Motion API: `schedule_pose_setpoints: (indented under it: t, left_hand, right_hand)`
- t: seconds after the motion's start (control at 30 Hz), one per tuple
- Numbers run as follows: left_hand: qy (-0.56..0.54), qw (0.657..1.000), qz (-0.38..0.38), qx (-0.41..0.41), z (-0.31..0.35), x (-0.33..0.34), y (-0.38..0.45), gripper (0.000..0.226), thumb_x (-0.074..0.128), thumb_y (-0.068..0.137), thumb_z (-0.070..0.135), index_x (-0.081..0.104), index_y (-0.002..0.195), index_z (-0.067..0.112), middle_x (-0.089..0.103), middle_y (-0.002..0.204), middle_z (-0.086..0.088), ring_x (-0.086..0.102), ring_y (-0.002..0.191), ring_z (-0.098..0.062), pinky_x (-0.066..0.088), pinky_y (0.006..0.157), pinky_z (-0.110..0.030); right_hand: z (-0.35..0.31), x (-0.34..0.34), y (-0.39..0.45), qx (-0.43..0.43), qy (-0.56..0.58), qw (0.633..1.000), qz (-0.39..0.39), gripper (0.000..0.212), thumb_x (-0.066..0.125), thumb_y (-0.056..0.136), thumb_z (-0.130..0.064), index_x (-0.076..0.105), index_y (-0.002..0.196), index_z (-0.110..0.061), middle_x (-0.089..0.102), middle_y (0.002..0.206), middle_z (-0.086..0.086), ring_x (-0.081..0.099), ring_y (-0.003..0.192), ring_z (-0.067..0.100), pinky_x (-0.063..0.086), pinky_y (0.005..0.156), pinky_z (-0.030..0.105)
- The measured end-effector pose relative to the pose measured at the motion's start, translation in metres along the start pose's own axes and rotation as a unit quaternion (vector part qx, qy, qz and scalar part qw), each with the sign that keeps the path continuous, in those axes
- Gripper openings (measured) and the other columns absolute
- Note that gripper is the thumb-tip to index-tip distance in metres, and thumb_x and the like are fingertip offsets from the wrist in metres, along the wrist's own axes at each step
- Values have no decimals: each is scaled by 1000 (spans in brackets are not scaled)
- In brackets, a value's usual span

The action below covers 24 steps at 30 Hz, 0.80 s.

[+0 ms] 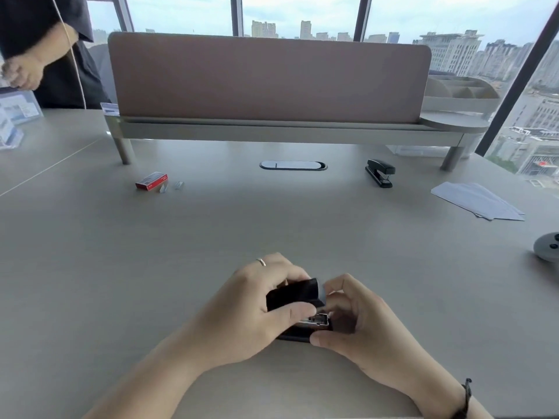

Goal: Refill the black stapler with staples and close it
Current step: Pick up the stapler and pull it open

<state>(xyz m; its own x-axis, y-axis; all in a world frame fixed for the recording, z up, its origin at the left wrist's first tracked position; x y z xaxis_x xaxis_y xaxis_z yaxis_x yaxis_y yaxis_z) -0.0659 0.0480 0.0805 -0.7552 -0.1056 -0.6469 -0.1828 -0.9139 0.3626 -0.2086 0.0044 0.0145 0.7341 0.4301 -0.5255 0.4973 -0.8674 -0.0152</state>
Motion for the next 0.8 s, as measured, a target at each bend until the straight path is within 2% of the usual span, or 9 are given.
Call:
schedule_pose_setpoints:
  t: [0.07,0.13,0.23,0.37,0.43,0.5,0.57,0.63,0.8]
  left_hand:
    - [-29,999,42,-3,-1,-21,-2,22,72,80,41,71,98,30,68,92,9,61,84,-11,49,76,-23]
    - [-60,996,64,-8,-5,-37,-8,25,70,78,43,72,99,28,71,94,8,63,84,-12,50,79,-21]
    - [-110,991,74,-35,-24,-55,-22,27,71,77,42,72,100,29,74,97,6,68,86,-14,52,83,-19]
    - [-196,973,93,-82,-56,-81,-48,35,79,67,51,73,97,35,77,93,12,71,86,0,52,81,-9]
    - [-184,974,85,-100,-69,-91,-60,31,77,66,38,74,95,29,77,88,10,71,83,0,51,78,-8]
    - [-137,980,72,-121,-81,-98,-72,33,77,64,32,73,95,23,74,82,3,69,76,-12,52,75,-12]
    - [-75,984,49,-151,-95,-98,-82,34,79,61,33,72,92,22,69,79,-6,63,76,-30,51,74,-24]
    - [-23,984,13,-175,-106,-93,-89,37,80,61,37,71,93,21,66,76,-8,59,75,-35,50,70,-36]
    - [28,983,-30,-178,-113,-81,-90,31,78,60,43,72,85,25,67,85,2,58,70,-21,44,66,-30]
  right_hand:
    - [3,0,2,8,-4,1000,-7,46,86,71,-13,56,94,-39,79,94,-20,60,65,3,48,69,20]
    - [4,0,3,5,-3,1000,-14,46,86,71,-15,59,96,-42,79,98,-17,67,76,11,52,80,29]
    - [5,1,3,-1,-12,1000,-18,44,85,72,-17,61,98,-43,78,101,-17,70,83,10,52,88,33]
    - [5,2,4,-7,-25,999,-21,44,85,73,-15,62,99,-43,78,102,-17,71,88,12,53,90,33]
    - [5,2,5,-10,-27,999,-22,45,85,73,-14,63,99,-43,78,101,-16,72,88,10,52,87,29]
    - [6,3,5,-11,-26,999,-24,45,85,74,-11,64,99,-42,79,102,-14,72,85,10,52,85,29]
    - [7,3,6,-13,-26,999,-24,44,85,75,-9,66,98,-42,79,102,-12,69,76,8,51,80,28]
    - [8,3,7,-16,-26,999,-22,43,86,75,-12,67,100,-42,78,102,-14,68,74,9,51,79,29]
    - [9,3,6,-21,-29,999,-16,41,85,76,-15,67,100,-43,78,105,-13,72,84,19,54,86,37]
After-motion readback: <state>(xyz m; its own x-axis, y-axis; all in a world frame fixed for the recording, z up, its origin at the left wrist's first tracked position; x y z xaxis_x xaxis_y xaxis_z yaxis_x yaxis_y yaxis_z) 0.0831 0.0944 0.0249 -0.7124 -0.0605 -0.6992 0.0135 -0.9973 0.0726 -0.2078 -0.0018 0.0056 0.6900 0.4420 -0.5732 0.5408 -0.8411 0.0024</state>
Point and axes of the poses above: each hand's wrist, its own y-axis towards the middle knuckle, its own x-axis out of the palm, z = x × y, the point moved 9 cm from there along y, towards the middle knuckle
